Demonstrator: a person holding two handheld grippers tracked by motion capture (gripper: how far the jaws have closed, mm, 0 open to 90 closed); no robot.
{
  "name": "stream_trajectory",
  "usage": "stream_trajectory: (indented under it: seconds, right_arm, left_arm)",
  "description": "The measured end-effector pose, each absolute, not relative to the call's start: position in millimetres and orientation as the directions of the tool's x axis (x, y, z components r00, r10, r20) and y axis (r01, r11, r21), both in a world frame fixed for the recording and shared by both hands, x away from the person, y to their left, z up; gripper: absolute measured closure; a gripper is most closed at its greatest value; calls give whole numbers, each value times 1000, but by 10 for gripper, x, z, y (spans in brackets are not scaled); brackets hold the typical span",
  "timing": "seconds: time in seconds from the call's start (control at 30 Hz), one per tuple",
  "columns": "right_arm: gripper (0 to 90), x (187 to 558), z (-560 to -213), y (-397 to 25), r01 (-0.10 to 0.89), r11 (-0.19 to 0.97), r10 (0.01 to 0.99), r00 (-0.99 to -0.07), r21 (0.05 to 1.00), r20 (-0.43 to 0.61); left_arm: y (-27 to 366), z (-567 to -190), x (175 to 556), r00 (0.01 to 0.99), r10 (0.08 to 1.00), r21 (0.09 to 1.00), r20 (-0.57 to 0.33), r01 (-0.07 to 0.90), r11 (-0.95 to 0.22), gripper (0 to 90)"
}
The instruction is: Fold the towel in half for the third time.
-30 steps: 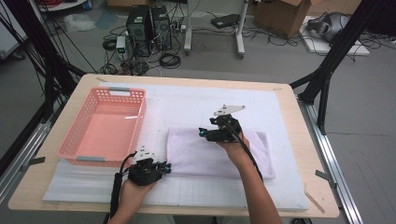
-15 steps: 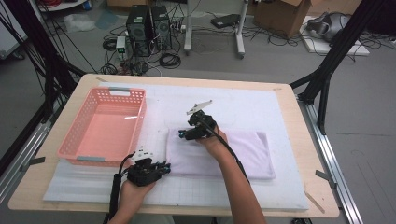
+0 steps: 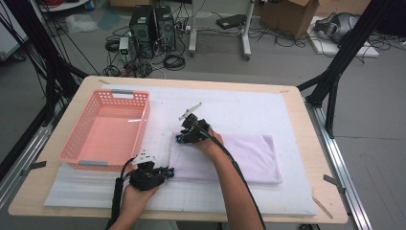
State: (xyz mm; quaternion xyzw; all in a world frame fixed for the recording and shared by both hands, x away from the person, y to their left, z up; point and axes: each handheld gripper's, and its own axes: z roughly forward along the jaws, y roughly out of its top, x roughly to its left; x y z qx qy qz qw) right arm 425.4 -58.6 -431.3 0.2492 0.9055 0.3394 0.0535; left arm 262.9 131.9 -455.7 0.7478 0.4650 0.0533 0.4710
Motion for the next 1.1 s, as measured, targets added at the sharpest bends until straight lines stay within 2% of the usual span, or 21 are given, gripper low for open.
stream_trajectory:
  seconds: [0.2,0.4,0.53,0.8,1.1]
  right_arm:
    - [808,4188,-4243,-566,406,629,485,-871,663,73]
    - [811,4135,-3994,-723,385,522,478,-871,761,113]
    - [811,4106,-3860,-874,382,478,479,-868,791,130]
    - [811,4081,-3757,-1145,378,458,508,-854,804,113]
    - [811,4015,-3691,-1592,384,444,569,-819,810,76]
  left_arm:
    - [1390,-4406,2608,581,723,779,-374,620,-96,820]
    - [1418,-4199,2582,609,690,813,-392,580,-49,821]
    - [1363,-4124,2613,626,657,815,-420,579,-32,822]
    - [1094,-3993,2700,667,620,824,-413,564,-58,822]
    - [574,-3883,2825,725,567,827,-392,547,-128,821]
